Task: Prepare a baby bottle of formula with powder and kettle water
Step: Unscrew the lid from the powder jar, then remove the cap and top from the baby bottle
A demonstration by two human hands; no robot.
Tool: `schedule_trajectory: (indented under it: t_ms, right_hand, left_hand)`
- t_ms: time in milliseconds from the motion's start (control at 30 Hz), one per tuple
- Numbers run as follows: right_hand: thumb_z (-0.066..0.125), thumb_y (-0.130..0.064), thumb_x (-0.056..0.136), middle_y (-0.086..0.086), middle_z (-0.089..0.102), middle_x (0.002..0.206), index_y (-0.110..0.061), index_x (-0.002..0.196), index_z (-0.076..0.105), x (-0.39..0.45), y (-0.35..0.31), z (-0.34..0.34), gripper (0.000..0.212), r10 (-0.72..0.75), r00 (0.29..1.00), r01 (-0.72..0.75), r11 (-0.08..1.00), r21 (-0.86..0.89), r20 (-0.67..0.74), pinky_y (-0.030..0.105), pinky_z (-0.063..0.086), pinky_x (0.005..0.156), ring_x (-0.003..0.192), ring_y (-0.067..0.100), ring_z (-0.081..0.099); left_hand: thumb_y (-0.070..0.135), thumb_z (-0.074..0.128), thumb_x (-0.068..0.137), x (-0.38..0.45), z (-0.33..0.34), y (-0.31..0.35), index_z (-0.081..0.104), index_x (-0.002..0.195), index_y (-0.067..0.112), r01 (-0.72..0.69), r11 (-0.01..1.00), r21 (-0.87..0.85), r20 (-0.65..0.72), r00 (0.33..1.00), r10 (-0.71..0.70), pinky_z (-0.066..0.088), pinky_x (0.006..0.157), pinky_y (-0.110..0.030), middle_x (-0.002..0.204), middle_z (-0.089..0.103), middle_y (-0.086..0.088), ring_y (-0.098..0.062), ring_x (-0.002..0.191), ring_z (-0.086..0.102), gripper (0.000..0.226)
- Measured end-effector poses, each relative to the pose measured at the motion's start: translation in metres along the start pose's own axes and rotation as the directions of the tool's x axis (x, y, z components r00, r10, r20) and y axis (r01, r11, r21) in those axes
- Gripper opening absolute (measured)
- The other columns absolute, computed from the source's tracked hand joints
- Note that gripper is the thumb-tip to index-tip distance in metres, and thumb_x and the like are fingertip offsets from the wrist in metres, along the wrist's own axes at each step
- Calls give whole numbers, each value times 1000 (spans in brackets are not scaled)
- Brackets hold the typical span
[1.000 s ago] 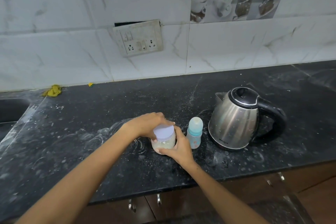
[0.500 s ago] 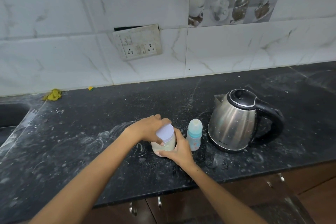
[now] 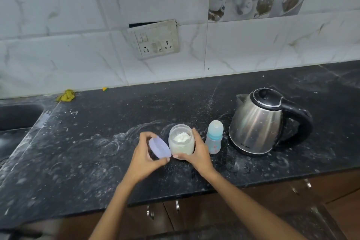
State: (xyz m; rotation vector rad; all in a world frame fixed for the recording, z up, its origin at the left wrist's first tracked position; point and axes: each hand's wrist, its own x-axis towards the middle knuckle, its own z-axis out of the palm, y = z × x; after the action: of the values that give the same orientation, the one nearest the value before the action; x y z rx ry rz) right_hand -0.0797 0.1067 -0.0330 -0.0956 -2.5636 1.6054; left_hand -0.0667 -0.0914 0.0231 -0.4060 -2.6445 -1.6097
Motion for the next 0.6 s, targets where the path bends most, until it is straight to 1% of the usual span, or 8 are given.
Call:
schedule_trajectory:
  t_ms: [67, 100, 233, 300, 400, 467, 533, 600]
  right_hand:
    - [89, -53, 48, -1, 46, 147, -9, 145, 36, -3, 4, -2, 119, -1, 1000, 1, 999, -36, -8, 37, 36, 113, 136, 14, 40]
    - [89, -48, 52, -1, 47, 145, -9, 144, 38, -6, 6, -4, 112, -6, 1000, 6, 999, -46, -8, 36, 36, 113, 135, 13, 41]
    - [86, -23, 69, 6, 57, 136, -8, 136, 51, -19, 17, -15, 77, -53, 998, 49, 993, -105, -39, 38, 42, 107, 127, 19, 51]
    - [85, -21, 72, 7, 61, 132, -7, 132, 55, -26, 22, -19, 68, -67, 996, 58, 990, -131, -61, 38, 44, 106, 123, 20, 54]
    - [82, -18, 76, 6, 64, 125, -7, 127, 60, -33, 25, -23, 57, -96, 993, 84, 983, -162, -68, 39, 47, 103, 118, 20, 58]
    - [80, -16, 78, 6, 65, 123, -7, 125, 61, -36, 25, -25, 52, -105, 993, 94, 983, -159, -58, 34, 48, 102, 115, 18, 59]
    - [78, -13, 80, 7, 65, 123, -7, 125, 62, -38, 25, -28, 48, -99, 994, 90, 986, -142, -54, 26, 47, 100, 113, 17, 60]
    - [77, -12, 81, 7, 66, 121, -7, 123, 63, -40, 25, -33, 45, -91, 994, 83, 989, -124, -61, 24, 48, 98, 111, 18, 62]
  left_hand:
    - [41, 79, 50, -22, 11, -19, 40, 106, 26, 82, 995, -50, -44, 995, -85, 49, 86, -27, 118, 54, 14, 1, 109, 53, 70]
    - [42, 80, 50, -30, 17, -28, 40, 105, 26, 109, 993, -51, -53, 992, -112, 49, 87, -29, 120, 55, 16, 3, 111, 52, 69]
    - [50, 79, 53, -48, 32, -53, 40, 101, 30, 139, 989, 59, -94, 987, -133, 42, 95, -41, 125, 54, 19, -17, 120, 47, 65]
    - [53, 75, 54, -50, 35, -56, 41, 102, 31, 153, 980, 126, -104, 985, -141, 38, 98, -42, 122, 48, 29, -15, 117, 42, 64]
    - [58, 71, 60, -54, 37, -62, 43, 124, 27, 96, 967, 236, -76, 994, -81, 19, 117, -46, 131, 45, 25, -12, 124, 43, 77]
    - [63, 68, 63, -56, 37, -63, 37, 139, 23, 62, 956, 285, -59, 997, -47, 7, 120, -39, 143, 42, 15, -10, 133, 39, 92]
    - [64, 67, 66, -58, 37, -56, 32, 144, 24, 72, 963, 259, -80, 995, -53, 17, 117, -35, 147, 40, 10, -9, 134, 36, 95]
    - [58, 64, 73, -59, 39, -40, 35, 141, 27, 67, 978, 196, -148, 988, -38, 33, 109, -34, 144, 44, 9, -10, 131, 40, 81]
